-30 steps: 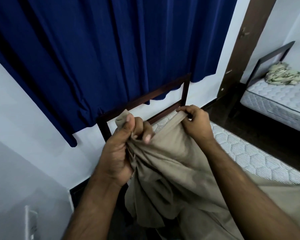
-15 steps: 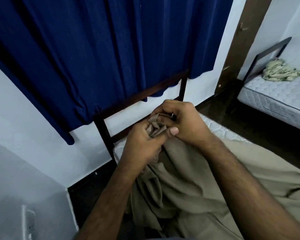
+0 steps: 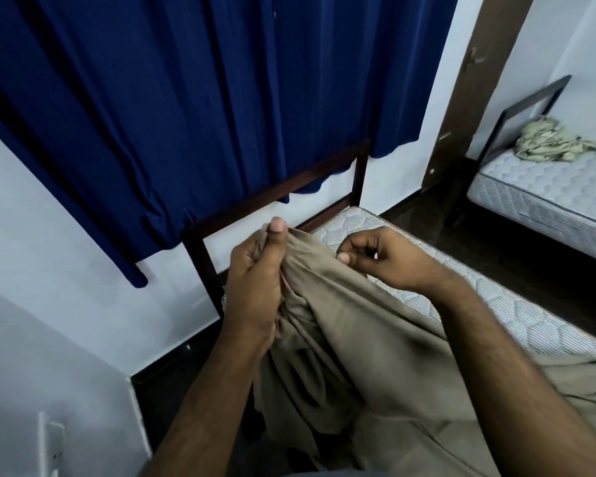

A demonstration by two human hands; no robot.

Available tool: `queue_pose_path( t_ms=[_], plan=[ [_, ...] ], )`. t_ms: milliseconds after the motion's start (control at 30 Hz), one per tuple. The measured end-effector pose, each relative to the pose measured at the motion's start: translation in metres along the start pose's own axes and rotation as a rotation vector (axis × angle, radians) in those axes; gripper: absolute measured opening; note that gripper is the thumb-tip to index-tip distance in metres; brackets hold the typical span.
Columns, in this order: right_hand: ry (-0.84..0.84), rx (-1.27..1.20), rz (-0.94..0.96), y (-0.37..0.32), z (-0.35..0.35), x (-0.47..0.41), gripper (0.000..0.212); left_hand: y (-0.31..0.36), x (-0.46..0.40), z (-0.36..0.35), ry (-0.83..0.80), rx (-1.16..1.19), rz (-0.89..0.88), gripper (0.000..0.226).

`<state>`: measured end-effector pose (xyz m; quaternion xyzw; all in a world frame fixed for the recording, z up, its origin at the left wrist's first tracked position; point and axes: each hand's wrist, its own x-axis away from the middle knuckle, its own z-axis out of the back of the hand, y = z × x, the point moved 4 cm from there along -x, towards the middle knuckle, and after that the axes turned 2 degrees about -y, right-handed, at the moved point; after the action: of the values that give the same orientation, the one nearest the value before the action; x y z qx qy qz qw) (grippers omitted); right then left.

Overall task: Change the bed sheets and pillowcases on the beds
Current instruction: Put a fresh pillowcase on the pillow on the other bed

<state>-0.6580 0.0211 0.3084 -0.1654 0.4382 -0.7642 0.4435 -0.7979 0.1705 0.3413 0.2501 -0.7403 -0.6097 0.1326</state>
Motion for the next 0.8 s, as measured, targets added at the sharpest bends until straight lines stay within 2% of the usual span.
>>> queue_pose_path(
  t_ms=[67,133,233,300,400,500,533,633,700,800],
  plan=[
    [0.131,0.06,-0.003,0.006,0.001,-0.002,0.034,0.001,0.0,-0.001,0.004,0.088,0.021,0.034],
    [0.288,-0.078,0.008,0.002,0.004,-0.004,0.041,0.001,0.001,-0.003,-0.043,0.161,0.072,0.03],
    [0.507,-0.37,0.091,-0.02,0.014,-0.004,0.035,-0.002,0.003,-0.004,-0.109,0.229,0.168,0.031],
    [0.527,-0.454,0.161,-0.033,0.022,-0.002,0.03,-0.002,0.003,-0.002,-0.108,0.304,0.19,0.036],
    [0.313,-0.26,0.153,-0.028,0.027,-0.001,0.02,-0.002,0.0,0.002,-0.109,0.373,0.144,0.036],
    [0.114,0.017,-0.014,-0.008,0.022,0.002,0.015,-0.001,0.0,0.007,-0.194,0.341,0.138,0.044],
    [0.123,0.032,-0.059,0.0,0.021,0.004,0.018,-0.002,0.001,0.007,-0.255,0.354,0.158,0.052],
    [0.341,0.154,-0.125,0.016,0.024,0.008,0.034,-0.01,0.001,0.01,-0.386,0.39,0.201,0.054],
    [0.462,0.196,-0.166,0.024,0.026,0.008,0.032,-0.018,-0.001,0.011,-0.39,0.423,0.26,0.059],
    [0.643,0.075,-0.204,0.034,0.033,0.009,0.029,-0.019,0.0,0.012,-0.384,0.444,0.306,0.051]
  ],
)
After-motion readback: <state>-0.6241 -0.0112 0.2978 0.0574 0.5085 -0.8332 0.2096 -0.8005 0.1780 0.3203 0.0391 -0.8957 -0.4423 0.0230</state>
